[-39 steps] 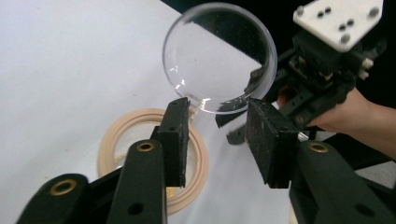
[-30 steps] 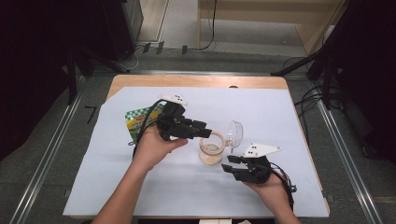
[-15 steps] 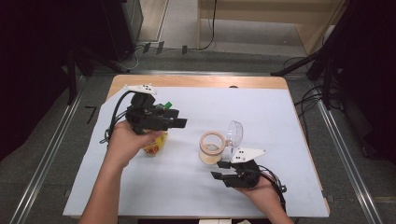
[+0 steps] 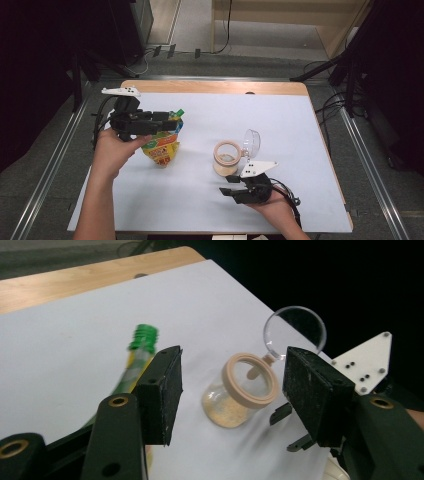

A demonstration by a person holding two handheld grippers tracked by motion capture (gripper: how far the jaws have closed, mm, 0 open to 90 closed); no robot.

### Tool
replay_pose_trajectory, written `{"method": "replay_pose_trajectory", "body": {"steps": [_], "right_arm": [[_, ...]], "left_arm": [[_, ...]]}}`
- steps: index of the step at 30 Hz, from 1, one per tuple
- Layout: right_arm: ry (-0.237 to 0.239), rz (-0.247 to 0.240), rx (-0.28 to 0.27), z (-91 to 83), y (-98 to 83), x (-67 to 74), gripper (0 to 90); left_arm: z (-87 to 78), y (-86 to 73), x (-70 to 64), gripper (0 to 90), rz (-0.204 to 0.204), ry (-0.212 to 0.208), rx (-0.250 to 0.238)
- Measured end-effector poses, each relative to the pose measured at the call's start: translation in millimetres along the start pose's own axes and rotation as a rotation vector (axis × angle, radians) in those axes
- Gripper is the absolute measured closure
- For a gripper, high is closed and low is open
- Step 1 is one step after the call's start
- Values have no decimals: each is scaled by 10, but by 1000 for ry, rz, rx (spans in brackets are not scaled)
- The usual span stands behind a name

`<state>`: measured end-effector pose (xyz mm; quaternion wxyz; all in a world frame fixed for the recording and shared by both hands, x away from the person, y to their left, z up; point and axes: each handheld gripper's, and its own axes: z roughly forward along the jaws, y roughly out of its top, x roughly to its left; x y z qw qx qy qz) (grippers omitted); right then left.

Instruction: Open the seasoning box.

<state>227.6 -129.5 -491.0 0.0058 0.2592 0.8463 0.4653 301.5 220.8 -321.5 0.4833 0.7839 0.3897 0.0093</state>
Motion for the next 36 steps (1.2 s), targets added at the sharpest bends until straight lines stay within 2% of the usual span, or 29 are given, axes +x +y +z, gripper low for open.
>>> {"method": "replay_pose_trajectory", "body": {"steps": [6,13,15,23,31,36], "right_arm": [[1,-20,1,38,20,-9,497],[5,-36,11,76,26,3,496],[4,-38,12,80,26,2,496],[6,-44,11,88,31,17,491],[9,-45,10,105,48,4,491],[16,-52,19,144,61,21,491]], "left_arm": [[-162,-63,102,393,-8,75,-22],[-277,-120,208,391,-30,98,-42],[-283,-139,240,391,-32,117,-43],[-254,-252,368,391,-49,118,-46],[-296,-360,439,394,-68,139,-66],[-277,-453,489,399,-75,147,-40]]}}
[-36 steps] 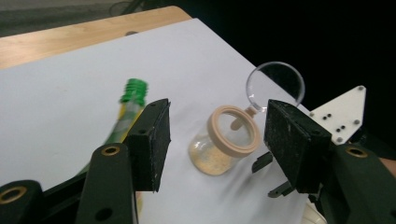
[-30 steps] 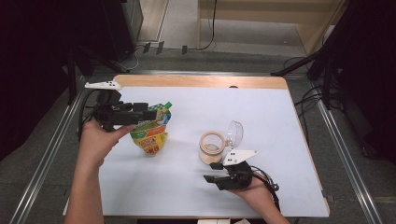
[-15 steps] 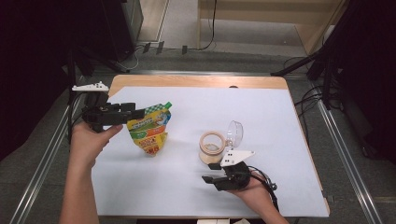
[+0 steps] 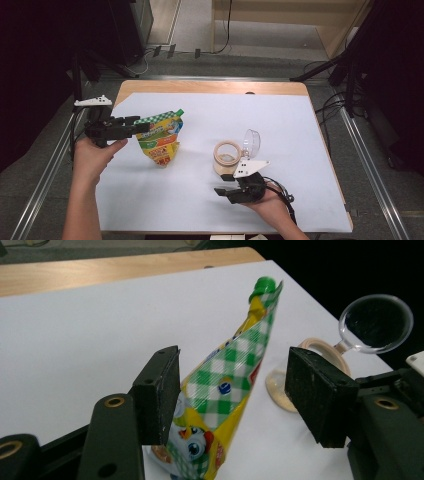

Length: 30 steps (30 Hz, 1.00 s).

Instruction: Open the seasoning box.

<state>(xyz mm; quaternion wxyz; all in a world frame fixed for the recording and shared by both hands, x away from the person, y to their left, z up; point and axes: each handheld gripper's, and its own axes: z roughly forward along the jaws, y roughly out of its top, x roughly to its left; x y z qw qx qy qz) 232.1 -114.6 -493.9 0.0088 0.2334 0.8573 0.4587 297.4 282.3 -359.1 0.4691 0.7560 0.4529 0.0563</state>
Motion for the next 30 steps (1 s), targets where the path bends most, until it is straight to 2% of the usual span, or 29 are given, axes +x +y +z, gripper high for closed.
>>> {"method": "replay_pose_trajectory", "body": {"steps": [7,15,19,23,25,27,30], "right_arm": [[10,-14,-3,32,22,9,491],[14,-13,-4,55,32,24,491],[16,-16,-4,74,33,37,491],[16,-19,-4,91,34,38,492],[18,-13,-7,99,35,39,492],[21,-11,-11,103,37,38,492],[17,-13,-23,108,48,36,492]], "left_arm": [[131,-138,1,413,9,-26,16],[330,-247,-54,465,41,-7,38],[391,-285,-70,525,54,10,38],[438,-343,-36,572,34,17,43],[463,-366,-18,617,25,4,46],[492,-377,6,680,-7,-15,71],[499,-387,18,742,-15,-11,73]]}}
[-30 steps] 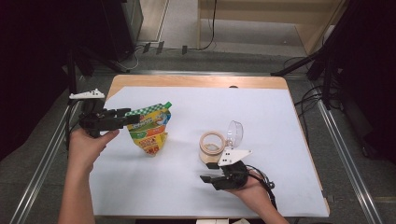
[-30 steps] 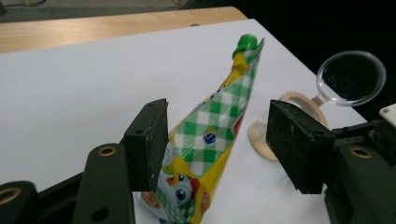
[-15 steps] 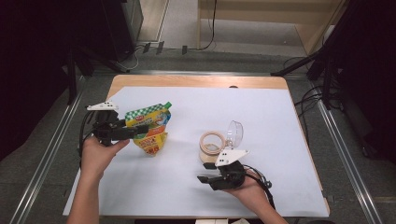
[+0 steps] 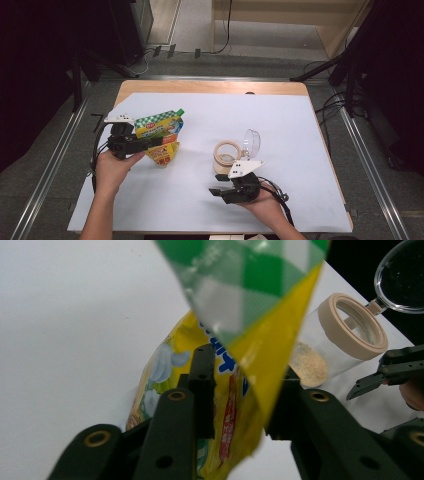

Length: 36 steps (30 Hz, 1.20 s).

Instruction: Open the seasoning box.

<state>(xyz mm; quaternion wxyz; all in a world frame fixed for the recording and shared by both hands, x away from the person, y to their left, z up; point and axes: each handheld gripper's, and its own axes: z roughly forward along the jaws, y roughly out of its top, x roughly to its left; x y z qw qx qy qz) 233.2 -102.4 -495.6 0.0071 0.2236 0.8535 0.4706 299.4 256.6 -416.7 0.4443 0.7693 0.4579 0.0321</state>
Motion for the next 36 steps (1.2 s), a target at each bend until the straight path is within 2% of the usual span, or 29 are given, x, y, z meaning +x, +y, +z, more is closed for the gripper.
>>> {"method": "replay_pose_trajectory", "body": {"steps": [2,5,7,12,13,17,20,23,30,33,35,36], "right_arm": [[-3,1,-7,5,3,0,491],[-4,6,-12,25,5,4,492],[-3,9,-16,42,7,10,492],[1,11,-21,70,22,32,492],[1,12,-24,76,23,32,492],[0,18,-21,100,20,32,492],[-1,21,-24,120,17,36,492],[-2,24,-25,141,14,44,492],[-15,20,-27,197,14,61,495],[-27,18,-35,218,20,57,502],[-27,39,-30,236,18,59,516],[-29,31,-32,247,16,52,534]], "left_arm": [[-17,-1,-2,791,-7,-1,-11],[-23,-6,-12,851,25,-4,-19],[-22,1,-31,900,23,-12,-18],[-15,56,-103,900,36,-14,8],[-26,69,-116,900,31,-20,11],[-70,138,-185,900,12,-93,31],[-75,183,-256,900,17,-113,63],[-75,211,-312,900,-6,-144,87],[-104,272,-450,900,27,-195,95],[-107,308,-557,900,61,-205,107],[-108,325,-604,900,75,-214,112],[-111,335,-636,900,82,-227,113]]}}
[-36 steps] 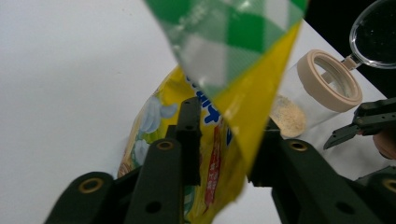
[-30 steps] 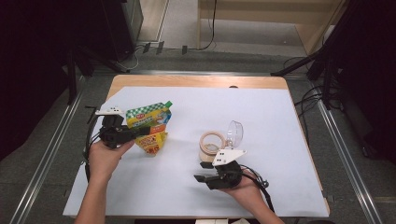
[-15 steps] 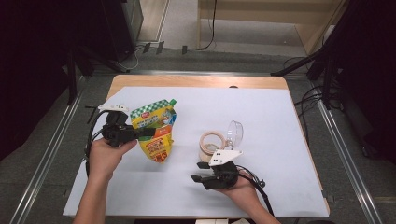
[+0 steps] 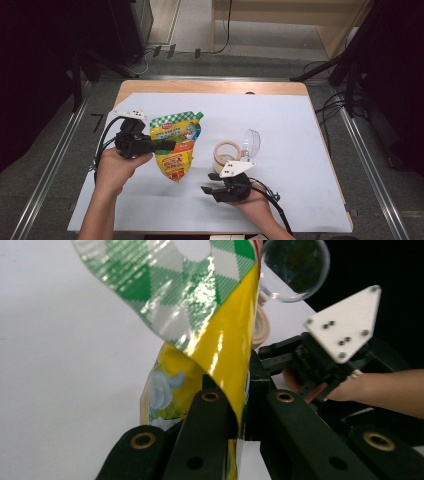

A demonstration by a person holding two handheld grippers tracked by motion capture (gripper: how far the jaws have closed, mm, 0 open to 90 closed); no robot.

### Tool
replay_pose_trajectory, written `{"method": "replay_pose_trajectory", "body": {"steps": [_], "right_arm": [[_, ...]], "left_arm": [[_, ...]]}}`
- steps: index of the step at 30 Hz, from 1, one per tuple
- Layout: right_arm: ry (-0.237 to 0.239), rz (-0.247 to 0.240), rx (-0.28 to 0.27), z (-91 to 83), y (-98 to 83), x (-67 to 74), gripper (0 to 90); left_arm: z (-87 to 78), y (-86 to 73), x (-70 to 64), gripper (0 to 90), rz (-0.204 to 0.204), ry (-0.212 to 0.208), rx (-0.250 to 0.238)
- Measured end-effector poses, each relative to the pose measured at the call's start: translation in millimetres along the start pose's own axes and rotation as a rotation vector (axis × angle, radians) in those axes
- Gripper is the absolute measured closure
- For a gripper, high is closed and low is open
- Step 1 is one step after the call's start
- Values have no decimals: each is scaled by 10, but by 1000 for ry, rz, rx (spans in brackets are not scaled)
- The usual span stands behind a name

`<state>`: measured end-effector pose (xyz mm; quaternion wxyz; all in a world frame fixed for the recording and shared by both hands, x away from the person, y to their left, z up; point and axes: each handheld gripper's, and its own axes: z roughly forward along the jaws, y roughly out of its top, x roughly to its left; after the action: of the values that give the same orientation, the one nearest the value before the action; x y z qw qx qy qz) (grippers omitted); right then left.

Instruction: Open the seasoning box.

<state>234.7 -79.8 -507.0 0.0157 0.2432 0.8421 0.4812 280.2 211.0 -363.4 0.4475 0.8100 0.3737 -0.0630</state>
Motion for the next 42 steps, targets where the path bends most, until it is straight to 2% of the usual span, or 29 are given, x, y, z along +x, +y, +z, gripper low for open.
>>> {"method": "replay_pose_trajectory", "body": {"steps": [4,6,7,9,16,18,20,22,25,28,29,30,33,35,38,42], "right_arm": [[-21,20,42,66,-16,0,577],[-32,22,44,87,-20,1,643],[-38,18,48,96,-21,3,705],[-57,16,53,103,-25,15,759],[-111,3,4,102,-16,45,866],[-123,-11,-4,108,-13,44,871],[-122,3,-10,114,-14,36,863],[-123,7,-19,127,-17,27,817],[-115,-27,-41,148,-17,41,769],[-92,-102,-63,157,-21,103,712],[-89,-144,-81,153,-12,140,698],[-90,-171,-72,156,-6,165,699],[-78,-210,-75,159,-9,237,723],[-57,-203,-71,156,5,269,733],[-42,-193,-66,156,19,304,738],[-40,-169,-51,158,31,316,747]], "left_arm": [[16,35,-86,900,28,-30,11],[42,56,-140,900,42,-46,18],[51,62,-158,900,45,-48,21],[88,76,-201,900,63,-66,35],[189,123,-379,900,87,-107,80],[207,132,-418,900,89,-121,92],[215,139,-442,900,82,-138,101],[226,143,-460,900,77,-156,109],[245,146,-464,900,63,-188,123],[264,140,-437,900,40,-193,128],[265,137,-428,900,31,-199,126],[265,136,-420,900,28,-201,118],[258,140,-410,900,12,-194,98],[274,141,-415,899,5,-184,85],[299,147,-424,875,15,-159,77],[337,148,-427,853,22,-116,71]]}}
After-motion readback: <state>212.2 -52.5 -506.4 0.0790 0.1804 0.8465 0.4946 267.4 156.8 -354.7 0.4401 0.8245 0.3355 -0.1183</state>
